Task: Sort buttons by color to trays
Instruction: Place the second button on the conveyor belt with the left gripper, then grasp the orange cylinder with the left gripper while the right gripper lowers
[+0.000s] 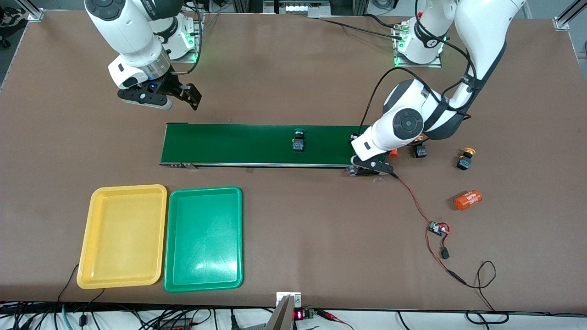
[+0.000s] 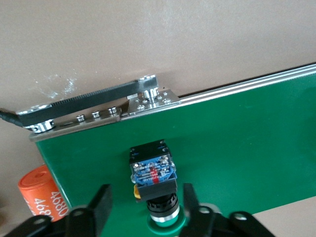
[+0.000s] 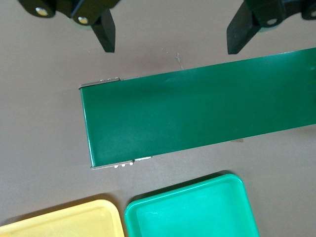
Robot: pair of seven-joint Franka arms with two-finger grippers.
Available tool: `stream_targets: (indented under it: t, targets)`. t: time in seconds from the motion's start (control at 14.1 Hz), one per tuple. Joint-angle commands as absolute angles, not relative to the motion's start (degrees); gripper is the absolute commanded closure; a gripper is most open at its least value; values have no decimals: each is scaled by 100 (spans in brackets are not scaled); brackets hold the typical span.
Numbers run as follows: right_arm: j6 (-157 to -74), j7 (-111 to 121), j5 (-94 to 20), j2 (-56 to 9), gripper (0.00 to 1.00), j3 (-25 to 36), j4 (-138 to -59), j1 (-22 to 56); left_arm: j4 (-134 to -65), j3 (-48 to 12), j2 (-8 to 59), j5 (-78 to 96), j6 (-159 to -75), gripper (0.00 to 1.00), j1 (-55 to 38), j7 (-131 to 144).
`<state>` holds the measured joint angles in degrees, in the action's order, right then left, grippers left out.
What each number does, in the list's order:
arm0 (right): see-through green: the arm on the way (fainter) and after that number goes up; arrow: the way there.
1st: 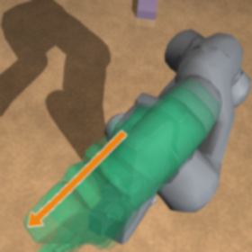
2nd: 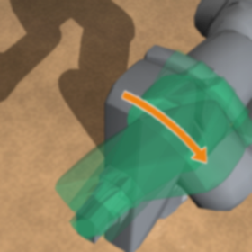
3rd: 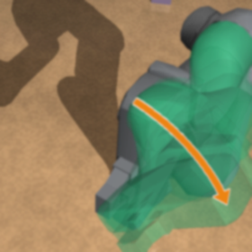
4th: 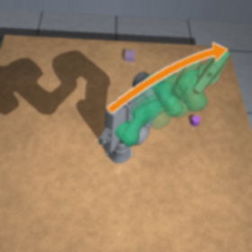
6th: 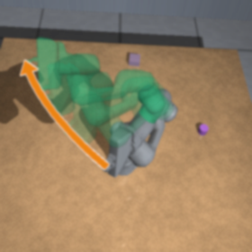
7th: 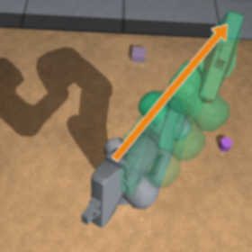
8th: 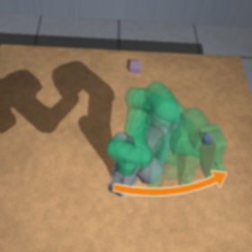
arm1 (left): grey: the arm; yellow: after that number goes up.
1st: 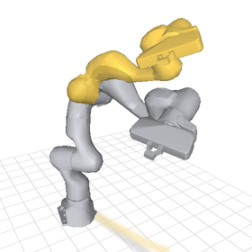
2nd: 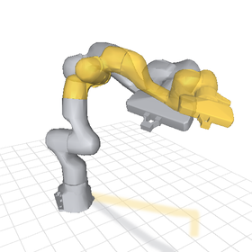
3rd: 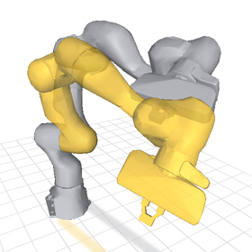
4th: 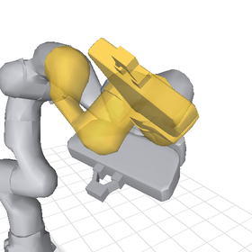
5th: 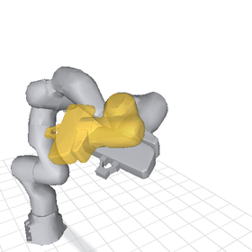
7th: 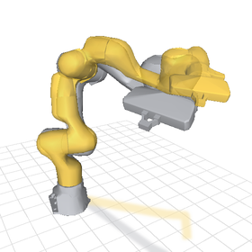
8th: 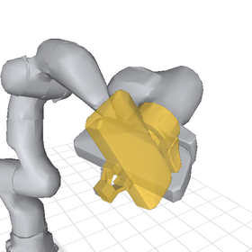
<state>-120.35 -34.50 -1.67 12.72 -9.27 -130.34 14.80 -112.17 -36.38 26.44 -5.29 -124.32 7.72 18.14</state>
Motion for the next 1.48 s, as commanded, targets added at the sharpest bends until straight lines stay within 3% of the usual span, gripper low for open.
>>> stream_targets:
  t: [0.0, 0.57, 0.92, 1.41]
  targets:
    - [-12032, -3490, -97, 1239, 0, -914, -12973, 1450, -11241, -3612, 2163, -422, -12349, 0, 852, 1775]
    - [-12076, -3454, -97, 1178, 0, -914, -12964, 1441, -11626, -3551, 2259, -492, -11979, 0, 2381, 783]
    - [-12611, -3463, -97, 854, 0, -932, -12964, 1590, -12479, -3560, 2232, -457, -12786, 0, 2443, 879]
    - [-12700, -3551, -105, 159, 0, -923, -12587, 2231, -12542, -3577, 2461, -343, -12858, 0, 2470, 888]
